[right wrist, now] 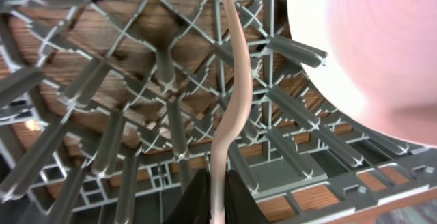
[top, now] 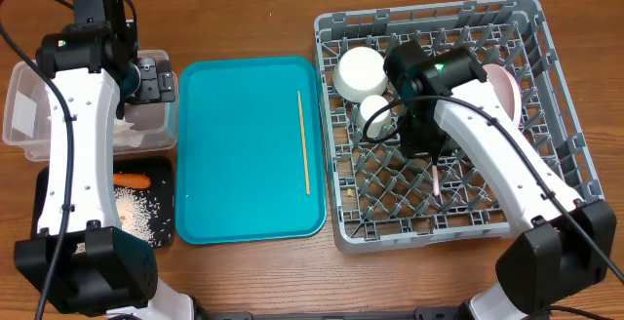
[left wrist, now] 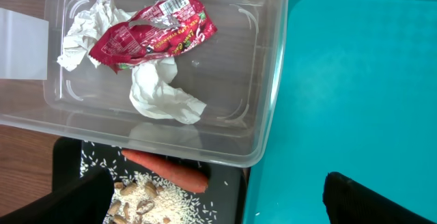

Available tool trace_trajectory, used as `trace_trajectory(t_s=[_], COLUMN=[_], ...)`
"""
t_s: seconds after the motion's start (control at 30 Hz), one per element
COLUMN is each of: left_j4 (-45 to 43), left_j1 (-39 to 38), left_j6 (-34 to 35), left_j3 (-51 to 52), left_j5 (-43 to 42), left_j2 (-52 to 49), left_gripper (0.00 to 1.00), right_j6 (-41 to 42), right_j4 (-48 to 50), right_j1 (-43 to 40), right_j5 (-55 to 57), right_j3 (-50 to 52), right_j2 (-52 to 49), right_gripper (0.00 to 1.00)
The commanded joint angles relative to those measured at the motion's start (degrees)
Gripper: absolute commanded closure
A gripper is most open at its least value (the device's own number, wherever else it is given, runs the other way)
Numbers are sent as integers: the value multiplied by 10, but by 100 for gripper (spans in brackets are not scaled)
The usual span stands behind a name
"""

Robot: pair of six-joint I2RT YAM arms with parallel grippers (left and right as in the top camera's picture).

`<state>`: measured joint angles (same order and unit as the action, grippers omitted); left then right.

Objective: Sort waste into correct bins and load items into the dishwasher
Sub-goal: 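Lift the fork with the right gripper and carry it into the rack, then release the fork into the rack with the right gripper, then move the right gripper to the wooden chopstick and close on it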

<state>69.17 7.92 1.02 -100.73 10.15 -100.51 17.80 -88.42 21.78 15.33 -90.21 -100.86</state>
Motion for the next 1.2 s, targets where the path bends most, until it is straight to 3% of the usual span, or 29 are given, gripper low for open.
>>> trace_trajectory(t_s=[0.0,0.27,0.4,0.6,0.9,1.03,1.17], left_j4=[0,0,0,0,0,0,0], left_j1=[3,3,3,3,3,3,3], left_j6=[-13,-13,-13,-13,-13,-13,-13], left_j3=[-15,-15,-15,-15,-15,-15,-15], left_j5=[8,8,8,8,8,8,8], left_j2=[9,9,9,9,9,9,9], left_gripper=[0,0,0,0,0,0,0], right_j6=[-15,-18,-18,-18,-18,-18,-43], right_j4=[12,42,46,48,28,10,67], right_j1=[-7,-7,-7,-7,-5,2,28], right_j5=[7,7,7,7,-34,-128,-294], right_j3=[22,46,46,47,14,-52,-77], right_j2=[15,15,15,15,16,16,20], right_gripper=[96,96,82,80,90,91,91])
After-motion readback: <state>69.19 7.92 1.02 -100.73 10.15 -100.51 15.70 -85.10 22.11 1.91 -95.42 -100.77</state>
